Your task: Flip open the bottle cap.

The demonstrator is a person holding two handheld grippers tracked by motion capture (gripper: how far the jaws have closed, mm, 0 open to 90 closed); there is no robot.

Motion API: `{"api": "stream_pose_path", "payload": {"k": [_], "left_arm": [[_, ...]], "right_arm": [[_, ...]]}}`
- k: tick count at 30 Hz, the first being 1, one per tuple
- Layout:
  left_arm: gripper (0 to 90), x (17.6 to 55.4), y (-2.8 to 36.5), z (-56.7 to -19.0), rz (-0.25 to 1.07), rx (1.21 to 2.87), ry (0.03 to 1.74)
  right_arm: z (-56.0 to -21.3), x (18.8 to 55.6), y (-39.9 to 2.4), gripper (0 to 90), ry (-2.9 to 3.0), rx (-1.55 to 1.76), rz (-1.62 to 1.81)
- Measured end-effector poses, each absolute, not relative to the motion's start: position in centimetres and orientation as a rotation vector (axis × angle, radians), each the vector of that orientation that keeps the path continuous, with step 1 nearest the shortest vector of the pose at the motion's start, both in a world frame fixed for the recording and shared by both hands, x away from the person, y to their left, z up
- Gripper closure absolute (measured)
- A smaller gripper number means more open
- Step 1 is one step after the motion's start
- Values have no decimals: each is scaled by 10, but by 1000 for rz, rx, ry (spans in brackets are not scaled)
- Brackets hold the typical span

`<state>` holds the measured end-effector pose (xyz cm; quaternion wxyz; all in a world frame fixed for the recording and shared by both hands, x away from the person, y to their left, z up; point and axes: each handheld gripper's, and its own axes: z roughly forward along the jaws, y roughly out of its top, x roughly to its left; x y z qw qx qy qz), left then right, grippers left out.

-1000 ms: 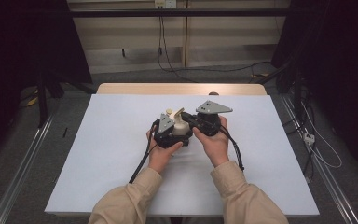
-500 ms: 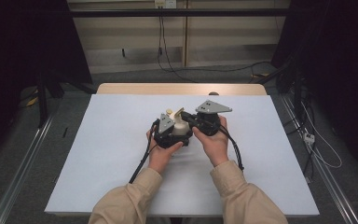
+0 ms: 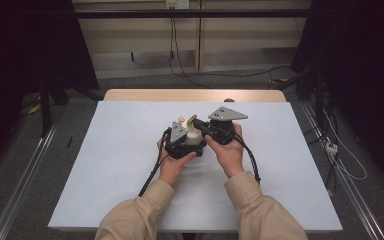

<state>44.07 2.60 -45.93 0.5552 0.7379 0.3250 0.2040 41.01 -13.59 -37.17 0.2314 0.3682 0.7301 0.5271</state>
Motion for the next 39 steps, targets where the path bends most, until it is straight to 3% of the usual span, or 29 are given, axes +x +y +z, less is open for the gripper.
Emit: {"api": "stream_pose_path", "payload": {"k": [39], "left_arm": [[53, 441, 26, -460, 488, 1742, 765]], "right_arm": [[-375, 418, -132, 900, 1998, 1023, 1450]]}}
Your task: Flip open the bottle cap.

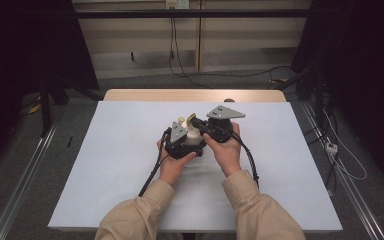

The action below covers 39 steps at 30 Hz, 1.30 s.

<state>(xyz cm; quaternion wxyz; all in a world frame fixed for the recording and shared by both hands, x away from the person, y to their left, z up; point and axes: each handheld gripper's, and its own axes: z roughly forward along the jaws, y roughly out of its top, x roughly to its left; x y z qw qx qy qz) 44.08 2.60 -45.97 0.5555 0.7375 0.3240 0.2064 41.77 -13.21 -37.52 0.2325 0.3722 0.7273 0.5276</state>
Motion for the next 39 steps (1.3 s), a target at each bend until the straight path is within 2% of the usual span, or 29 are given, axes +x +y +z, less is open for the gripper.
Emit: {"api": "stream_pose_path", "payload": {"k": [35, 37, 38, 39], "left_arm": [[49, 441, 27, -460, 485, 1750, 756], [48, 441, 26, -460, 488, 1751, 756], [44, 441, 26, -460, 488, 1756, 752], [44, 440, 26, -460, 493, 1766, 750]], "right_arm": [[-375, 421, -134, 900, 2001, 1015, 1463], [-375, 420, -136, 867, 1997, 1009, 1465], [-375, 419, -138, 813, 1987, 1019, 1462], [-375, 419, -138, 813, 1987, 1019, 1462]]}}
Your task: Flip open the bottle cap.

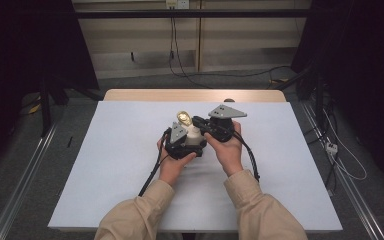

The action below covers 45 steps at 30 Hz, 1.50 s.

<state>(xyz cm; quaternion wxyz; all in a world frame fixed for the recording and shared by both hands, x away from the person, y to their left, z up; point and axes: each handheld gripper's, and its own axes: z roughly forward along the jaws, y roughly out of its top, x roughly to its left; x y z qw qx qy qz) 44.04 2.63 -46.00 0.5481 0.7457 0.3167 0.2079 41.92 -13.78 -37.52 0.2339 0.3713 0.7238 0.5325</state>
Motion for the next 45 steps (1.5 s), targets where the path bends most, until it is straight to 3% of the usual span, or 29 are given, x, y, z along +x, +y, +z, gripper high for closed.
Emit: {"api": "stream_pose_path", "payload": {"k": [4, 14, 18, 29, 45], "left_arm": [[37, 439, 26, -460, 512, 1803, 738], [31, 440, 34, -459, 425, 1850, 774], [31, 439, 37, -459, 407, 1862, 775], [51, 427, 54, -457, 396, 1887, 739], [50, 402, 91, -447, 359, 1887, 700]], "right_arm": [[-376, 418, -142, 736, 1975, 1035, 1493], [-381, 408, -153, 396, 1999, 1056, 1473], [-384, 403, -158, 308, 1994, 1057, 1462], [-391, 385, -176, 205, 2007, 1047, 1440], [-418, 357, -206, 169, 2007, 1098, 1421]]}}
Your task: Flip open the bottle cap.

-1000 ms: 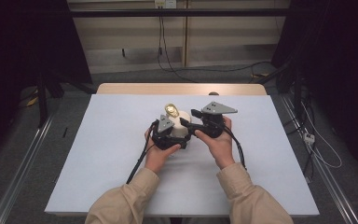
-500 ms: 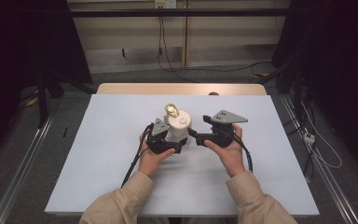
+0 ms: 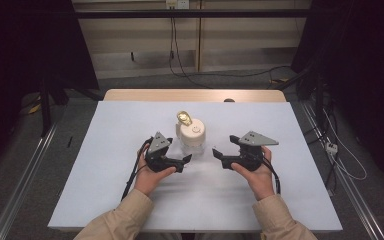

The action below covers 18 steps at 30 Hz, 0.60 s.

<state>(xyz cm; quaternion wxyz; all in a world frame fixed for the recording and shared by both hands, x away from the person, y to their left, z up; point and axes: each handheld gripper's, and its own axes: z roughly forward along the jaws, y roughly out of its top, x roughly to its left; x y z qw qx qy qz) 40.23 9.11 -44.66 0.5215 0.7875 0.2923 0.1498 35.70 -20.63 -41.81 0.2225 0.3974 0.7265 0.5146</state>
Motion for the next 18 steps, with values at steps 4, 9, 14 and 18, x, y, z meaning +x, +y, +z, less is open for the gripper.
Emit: {"api": "stream_pose_path", "payload": {"k": [4, 9, 14, 18], "left_arm": [[50, 397, 104, -445, 346, 1883, 700], [52, 391, 119, -443, 341, 1890, 707], [52, 385, 132, -440, 359, 1883, 708], [51, 382, 143, -439, 349, 1881, 719]], "right_arm": [[-422, 349, -208, 147, 2024, 1081, 1408], [-427, 341, -211, 142, 2024, 1087, 1404], [-429, 334, -216, 137, 2011, 1086, 1405], [-433, 329, -221, 131, 2017, 1089, 1397]]}}
